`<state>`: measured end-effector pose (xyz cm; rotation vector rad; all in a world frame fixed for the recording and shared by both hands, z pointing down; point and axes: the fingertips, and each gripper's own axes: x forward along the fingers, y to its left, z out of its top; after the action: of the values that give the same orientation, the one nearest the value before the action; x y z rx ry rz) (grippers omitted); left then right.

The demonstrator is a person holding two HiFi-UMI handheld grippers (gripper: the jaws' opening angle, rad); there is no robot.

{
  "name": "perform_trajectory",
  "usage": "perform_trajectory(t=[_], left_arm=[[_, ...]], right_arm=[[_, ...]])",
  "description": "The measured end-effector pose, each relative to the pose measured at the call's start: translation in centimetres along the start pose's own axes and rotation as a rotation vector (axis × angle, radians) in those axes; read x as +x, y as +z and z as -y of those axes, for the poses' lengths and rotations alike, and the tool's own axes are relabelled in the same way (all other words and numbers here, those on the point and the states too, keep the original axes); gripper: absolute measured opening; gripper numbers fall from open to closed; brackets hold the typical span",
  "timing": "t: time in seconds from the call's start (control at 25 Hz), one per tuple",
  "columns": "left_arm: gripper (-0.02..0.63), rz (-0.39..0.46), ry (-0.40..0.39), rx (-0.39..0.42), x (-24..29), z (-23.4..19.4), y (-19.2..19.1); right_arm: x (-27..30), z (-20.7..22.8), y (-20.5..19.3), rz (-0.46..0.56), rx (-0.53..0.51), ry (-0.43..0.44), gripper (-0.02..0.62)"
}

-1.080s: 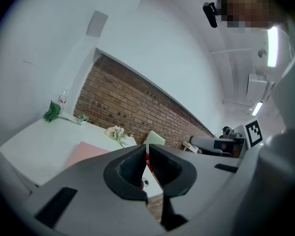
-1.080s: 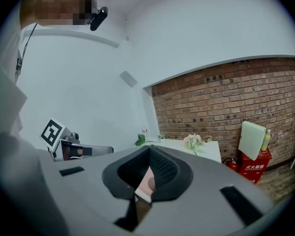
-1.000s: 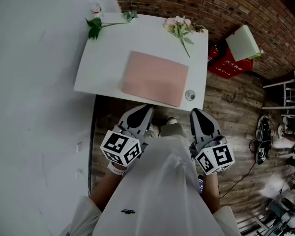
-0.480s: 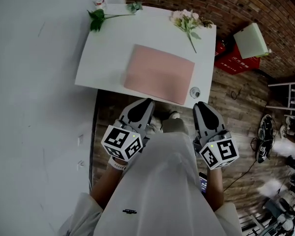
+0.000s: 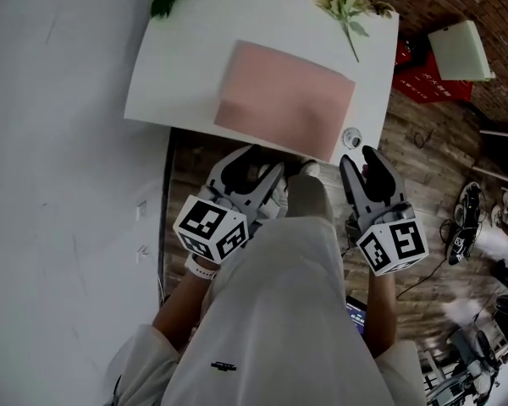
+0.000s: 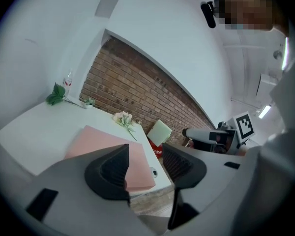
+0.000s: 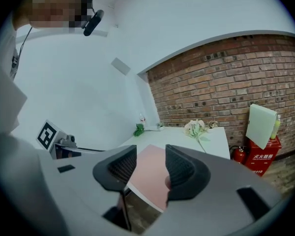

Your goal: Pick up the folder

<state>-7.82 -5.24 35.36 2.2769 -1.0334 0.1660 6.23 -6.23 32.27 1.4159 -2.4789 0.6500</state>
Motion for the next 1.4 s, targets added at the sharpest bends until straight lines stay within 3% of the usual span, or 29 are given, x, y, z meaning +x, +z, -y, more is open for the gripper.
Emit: perform_trajectory(t=[0.2, 0.52, 1.12, 1.4], left_arm=[[0.258, -0.024, 0.034, -0.005, 0.8, -3.0, -0.6], [0.332, -0.116, 0.105, 0.038, 2.3, -7.3, -2.1], [0.371, -0.212, 0.231, 0.097, 4.4, -13.8, -2.6], [0.373, -0.248, 0.254, 0.084, 5.7, -17.5, -3.2]], right_arm=[[2.0, 2.0, -2.3, -0.056, 0.025, 0.007, 0.263], [4.6, 5.4, -5.3, -0.091, 0.12, -0.039, 0.29], [8.4, 7.2, -9.8, -0.19, 0.212, -0.019, 0.396], [10.1, 7.9, -12.6, -0.24, 0.25, -0.026, 0.41]])
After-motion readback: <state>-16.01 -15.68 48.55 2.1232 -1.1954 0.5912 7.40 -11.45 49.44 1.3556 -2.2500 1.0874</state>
